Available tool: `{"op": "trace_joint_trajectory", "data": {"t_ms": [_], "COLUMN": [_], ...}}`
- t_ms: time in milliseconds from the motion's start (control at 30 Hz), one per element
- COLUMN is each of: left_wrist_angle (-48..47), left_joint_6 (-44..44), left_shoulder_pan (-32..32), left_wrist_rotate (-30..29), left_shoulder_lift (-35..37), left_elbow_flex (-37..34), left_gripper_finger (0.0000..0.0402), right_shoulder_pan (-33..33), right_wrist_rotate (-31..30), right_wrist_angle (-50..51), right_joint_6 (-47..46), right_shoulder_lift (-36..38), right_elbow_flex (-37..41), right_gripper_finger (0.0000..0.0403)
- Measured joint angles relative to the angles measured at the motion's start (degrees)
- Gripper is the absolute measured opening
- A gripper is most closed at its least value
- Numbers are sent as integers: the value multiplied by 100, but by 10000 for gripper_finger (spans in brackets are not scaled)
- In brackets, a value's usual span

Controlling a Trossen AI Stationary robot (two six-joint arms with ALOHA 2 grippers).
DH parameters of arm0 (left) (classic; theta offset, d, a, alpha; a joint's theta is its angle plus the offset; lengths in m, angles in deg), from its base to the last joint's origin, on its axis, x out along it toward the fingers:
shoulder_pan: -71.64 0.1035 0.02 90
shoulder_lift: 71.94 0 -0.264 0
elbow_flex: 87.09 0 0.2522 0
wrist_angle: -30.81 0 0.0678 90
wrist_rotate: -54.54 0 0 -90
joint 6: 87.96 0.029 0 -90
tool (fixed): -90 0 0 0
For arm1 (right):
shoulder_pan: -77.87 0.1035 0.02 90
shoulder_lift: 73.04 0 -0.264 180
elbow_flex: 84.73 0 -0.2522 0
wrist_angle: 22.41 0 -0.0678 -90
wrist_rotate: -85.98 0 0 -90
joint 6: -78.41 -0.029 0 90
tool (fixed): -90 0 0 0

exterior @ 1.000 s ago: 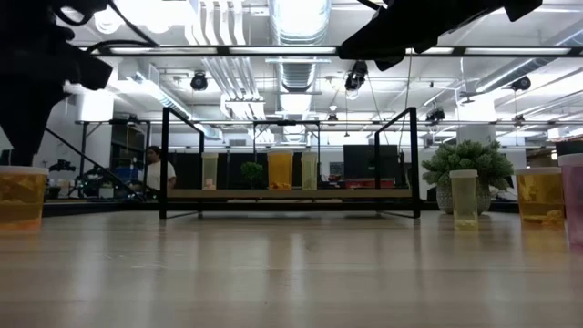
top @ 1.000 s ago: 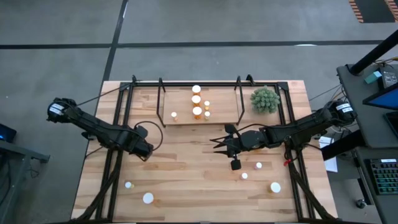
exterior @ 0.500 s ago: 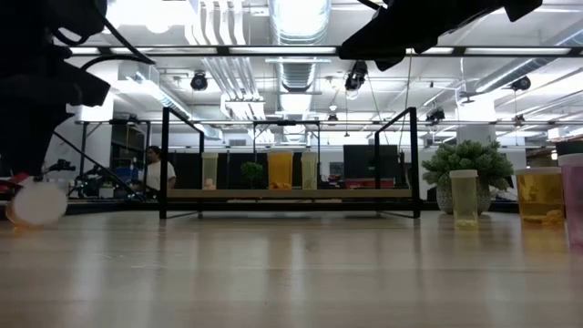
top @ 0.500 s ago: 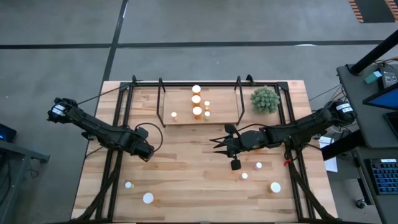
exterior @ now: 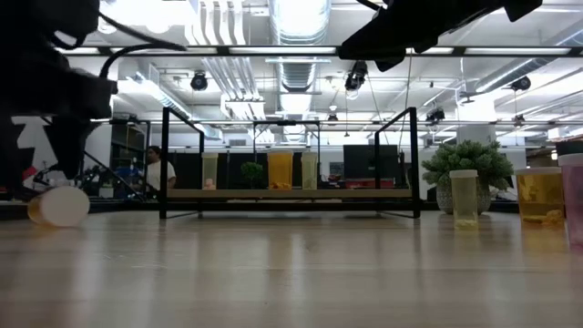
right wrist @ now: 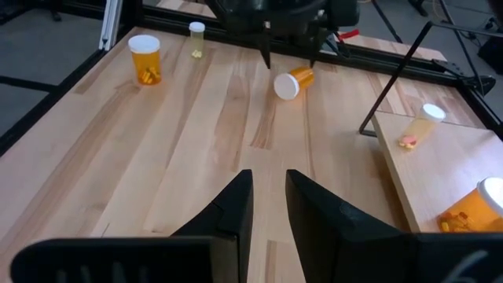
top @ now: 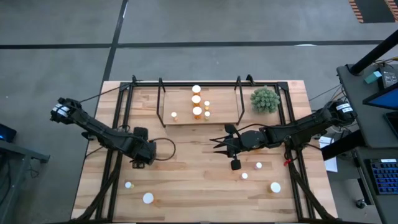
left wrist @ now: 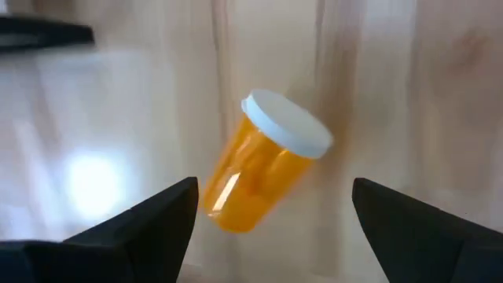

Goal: Pick and place medicine bottles onto shelf by color
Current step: Put the large orange pill bottle on the shelf

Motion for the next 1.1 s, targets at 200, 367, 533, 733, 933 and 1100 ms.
{"op": "trace_joint_trajectory", "data": {"t_ms": [200, 367, 533, 733, 933, 1100], "left_wrist_angle": [116, 776, 799, 868, 941, 1526], "left_joint_6": [130, 135, 77, -20, -314, -464], "left_shoulder_pan": [-1, 11, 2, 1, -2, -26], "left_wrist_rotate": [-155, -110, -110, -100, -579, -982], "left_shoulder_lift": [-501, -856, -1113, -1098, -895, -626], "left_elbow_flex": [-35, -185, -169, -161, 123, 412], "left_gripper_finger": [319, 316, 276, 209, 170, 165], "right_shoulder_pan": [0, 0, 0, 0, 13, 50], "right_wrist_rotate": [0, 0, 0, 0, 1, 0], "right_wrist_angle": [-1, -6, -6, -1, -3, -47], "right_joint_6": [-66, -95, -161, -160, -203, -233], "right_shoulder_lift": [0, 0, 0, 0, 0, -24], "right_elbow_flex": [0, 0, 0, 0, 0, 0], "right_gripper_finger": [68, 68, 68, 68, 68, 68]}}
